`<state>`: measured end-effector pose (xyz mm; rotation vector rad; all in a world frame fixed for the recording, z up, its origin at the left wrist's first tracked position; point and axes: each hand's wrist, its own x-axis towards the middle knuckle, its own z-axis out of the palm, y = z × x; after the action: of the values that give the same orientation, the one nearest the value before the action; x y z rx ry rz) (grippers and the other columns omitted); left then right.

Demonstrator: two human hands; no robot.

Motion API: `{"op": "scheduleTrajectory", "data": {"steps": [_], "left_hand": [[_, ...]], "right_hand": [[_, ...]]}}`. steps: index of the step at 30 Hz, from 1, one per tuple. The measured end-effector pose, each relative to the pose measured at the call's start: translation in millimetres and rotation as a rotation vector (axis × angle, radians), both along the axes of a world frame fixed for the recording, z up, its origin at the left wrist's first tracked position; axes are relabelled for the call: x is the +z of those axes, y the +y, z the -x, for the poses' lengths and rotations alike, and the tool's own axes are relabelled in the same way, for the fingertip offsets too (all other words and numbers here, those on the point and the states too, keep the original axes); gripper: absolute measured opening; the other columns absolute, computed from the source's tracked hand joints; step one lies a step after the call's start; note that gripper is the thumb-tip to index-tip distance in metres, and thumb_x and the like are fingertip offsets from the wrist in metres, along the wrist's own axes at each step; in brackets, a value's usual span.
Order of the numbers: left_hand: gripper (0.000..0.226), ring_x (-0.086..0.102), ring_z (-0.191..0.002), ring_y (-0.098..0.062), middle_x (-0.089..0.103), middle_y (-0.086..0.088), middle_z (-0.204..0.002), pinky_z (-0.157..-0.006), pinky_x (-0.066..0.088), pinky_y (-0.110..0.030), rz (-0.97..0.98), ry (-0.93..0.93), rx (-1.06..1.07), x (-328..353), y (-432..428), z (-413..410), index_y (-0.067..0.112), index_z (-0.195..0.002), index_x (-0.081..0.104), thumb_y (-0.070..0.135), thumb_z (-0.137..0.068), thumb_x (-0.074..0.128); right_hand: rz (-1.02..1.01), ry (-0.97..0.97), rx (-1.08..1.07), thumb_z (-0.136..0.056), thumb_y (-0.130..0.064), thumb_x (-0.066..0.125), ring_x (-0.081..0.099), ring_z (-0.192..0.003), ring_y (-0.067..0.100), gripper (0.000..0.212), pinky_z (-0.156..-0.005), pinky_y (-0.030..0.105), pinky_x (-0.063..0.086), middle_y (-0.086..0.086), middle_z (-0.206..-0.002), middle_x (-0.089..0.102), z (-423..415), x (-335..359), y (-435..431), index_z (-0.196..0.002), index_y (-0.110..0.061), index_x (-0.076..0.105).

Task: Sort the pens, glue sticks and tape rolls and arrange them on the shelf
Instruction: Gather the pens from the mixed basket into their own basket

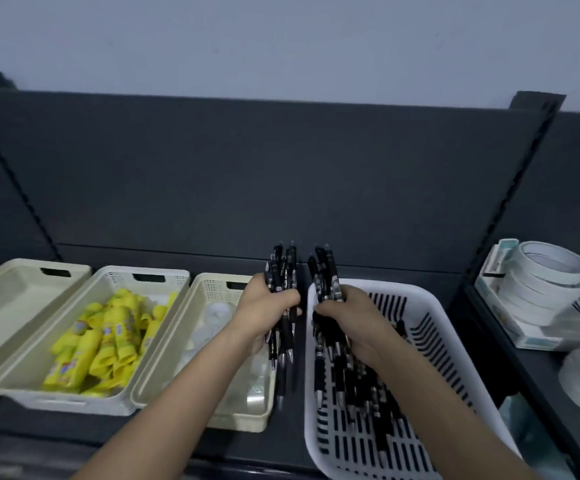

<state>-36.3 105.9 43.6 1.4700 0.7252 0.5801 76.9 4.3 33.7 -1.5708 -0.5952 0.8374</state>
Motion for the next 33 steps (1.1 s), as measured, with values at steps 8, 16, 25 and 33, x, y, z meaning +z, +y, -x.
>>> {"op": "scheduleTrajectory", "data": {"steps": [8, 16, 25, 33], "left_hand": [[0.025, 0.054, -0.051, -0.014, 0.057, 0.001, -0.056, -0.047, 0.044, -0.020, -0.030, -0.015, 0.145, 4, 91, 101, 0.014, -0.063, 0.061, -0.008, -0.074, 0.057], [0.014, 0.054, -0.063, -0.022, 0.054, -0.012, -0.067, -0.059, 0.044, -0.032, 0.003, 0.051, 0.207, 6, 209, 216, 0.008, -0.071, 0.058, -0.005, -0.076, 0.058], [0.011, 0.062, -0.060, -0.025, 0.059, -0.010, -0.060, -0.049, 0.051, -0.028, 0.052, 0.169, 0.270, -6, 328, 319, 0.005, -0.075, 0.060, -0.006, -0.079, 0.060], [0.012, 0.065, -0.058, -0.027, 0.067, -0.019, -0.072, -0.058, 0.056, -0.037, 0.101, 0.367, 0.258, -46, 390, 357, 0.001, -0.084, 0.060, -0.002, -0.075, 0.066]], "right_hand": [[-0.010, 0.027, 0.126, -0.079, 0.002, 0.059, 0.067, -0.059, 0.020, 0.015, -0.054, 0.031, 0.052, 0.007, -0.066, 0.069, 88, 5, 111, -0.086, -0.009, 0.068], [0.029, 0.105, 0.175, -0.081, 0.006, 0.056, 0.062, -0.047, 0.018, 0.018, -0.047, 0.030, 0.051, 0.003, -0.053, 0.063, 200, -1, 231, -0.076, -0.010, 0.063], [0.094, 0.214, 0.147, -0.083, 0.007, 0.055, 0.060, -0.068, 0.032, 0.023, -0.066, 0.046, 0.055, 0.024, -0.087, 0.057, 302, -1, 341, -0.105, 0.010, 0.055], [0.227, 0.240, 0.084, -0.080, 0.006, 0.056, 0.066, -0.083, 0.037, 0.018, -0.075, 0.051, 0.057, 0.022, -0.094, 0.064, 347, -32, 411, -0.096, -0.001, 0.055]]}}
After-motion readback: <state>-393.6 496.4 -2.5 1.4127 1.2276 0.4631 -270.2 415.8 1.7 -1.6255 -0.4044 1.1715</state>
